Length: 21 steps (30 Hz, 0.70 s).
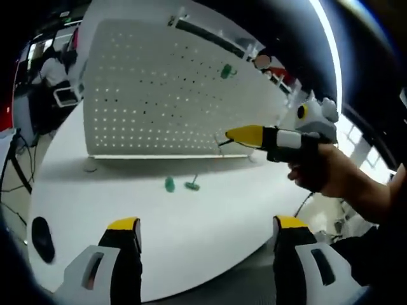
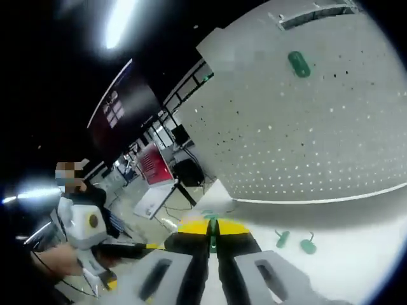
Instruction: Insert the hook assembly into the mounting plate slot until the hook locks in place.
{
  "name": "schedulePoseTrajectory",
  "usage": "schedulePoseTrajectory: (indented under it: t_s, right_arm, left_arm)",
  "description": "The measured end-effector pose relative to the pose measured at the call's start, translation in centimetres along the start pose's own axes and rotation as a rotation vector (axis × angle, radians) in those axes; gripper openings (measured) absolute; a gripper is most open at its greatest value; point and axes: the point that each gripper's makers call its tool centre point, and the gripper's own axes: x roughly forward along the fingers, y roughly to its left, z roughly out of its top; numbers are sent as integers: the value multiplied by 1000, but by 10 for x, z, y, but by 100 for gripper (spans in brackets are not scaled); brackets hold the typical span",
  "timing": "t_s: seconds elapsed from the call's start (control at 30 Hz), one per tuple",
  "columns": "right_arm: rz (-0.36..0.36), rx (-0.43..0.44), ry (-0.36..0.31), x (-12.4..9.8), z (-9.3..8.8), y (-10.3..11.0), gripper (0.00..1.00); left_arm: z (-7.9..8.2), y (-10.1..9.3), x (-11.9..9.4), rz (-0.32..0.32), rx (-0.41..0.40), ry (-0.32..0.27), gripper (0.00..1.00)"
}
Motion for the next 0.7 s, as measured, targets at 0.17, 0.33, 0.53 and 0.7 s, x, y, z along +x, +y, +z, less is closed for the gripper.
schedulePoseTrajectory:
  t_s: [0.17, 0.33, 0.53, 0.7]
  right_arm:
    - [15, -53, -41, -11, 5, 18, 0]
    - [59, -101, -23, -18, -5, 39, 0]
    - [80, -88, -43, -21, -12, 56, 0]
    - [82, -98, -73, -22, -11, 66, 0]
  left_arm:
    - [11, -11, 6, -14, 25, -10, 82]
    - [27, -27, 9, -51, -23, -66, 79]
    - [32, -32, 10, -72, -75, -107, 66]
    - [38, -32, 7, -82, -73, -138, 54]
